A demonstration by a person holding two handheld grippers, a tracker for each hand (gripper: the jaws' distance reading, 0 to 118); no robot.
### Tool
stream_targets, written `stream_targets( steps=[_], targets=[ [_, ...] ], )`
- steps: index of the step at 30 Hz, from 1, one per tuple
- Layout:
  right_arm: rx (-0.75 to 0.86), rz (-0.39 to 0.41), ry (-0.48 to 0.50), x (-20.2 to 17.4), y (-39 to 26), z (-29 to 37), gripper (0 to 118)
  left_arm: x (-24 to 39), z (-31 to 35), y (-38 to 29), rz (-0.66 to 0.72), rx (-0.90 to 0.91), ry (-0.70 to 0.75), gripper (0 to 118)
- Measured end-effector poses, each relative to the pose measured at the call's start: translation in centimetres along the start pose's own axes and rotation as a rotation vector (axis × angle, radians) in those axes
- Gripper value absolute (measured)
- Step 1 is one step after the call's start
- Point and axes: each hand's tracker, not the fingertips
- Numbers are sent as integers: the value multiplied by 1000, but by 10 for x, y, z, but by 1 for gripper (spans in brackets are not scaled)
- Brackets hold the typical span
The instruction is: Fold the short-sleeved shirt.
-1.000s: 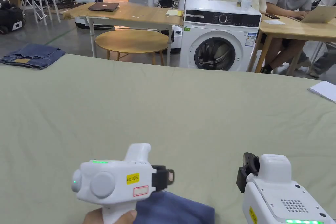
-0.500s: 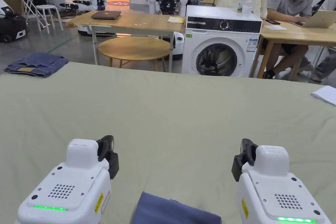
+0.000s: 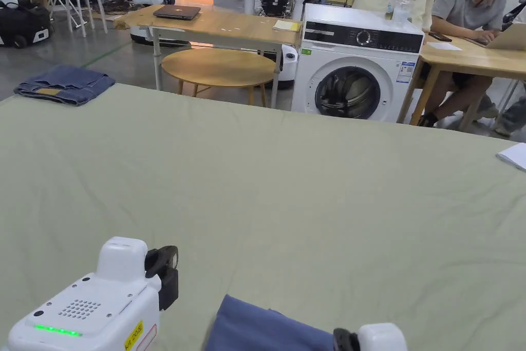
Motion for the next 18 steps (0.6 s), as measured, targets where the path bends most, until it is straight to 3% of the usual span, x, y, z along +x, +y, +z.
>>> stream_targets(
  steps=[3, 5, 9, 15, 18],
  targets=[
    [-111, -34, 8, 1, -9, -32, 0, -5, 5, -8, 18, -35, -19, 0],
    [-178, -36, -41, 3, -14, -54, 0, -11, 7, -13, 46, -75, -48, 0],
    [-176, -108, -34, 11, -12, -63, 0, -28, 7, -17, 105, -195, -135, 0],
    [-192, -112, -19, 18, -9, -65, 0, -53, -5, -15, 131, -368, -219, 0],
    [-193, -101, -13, 18, -9, -66, 0, -71, -15, -12, 213, -444, -288, 4]
  ],
)
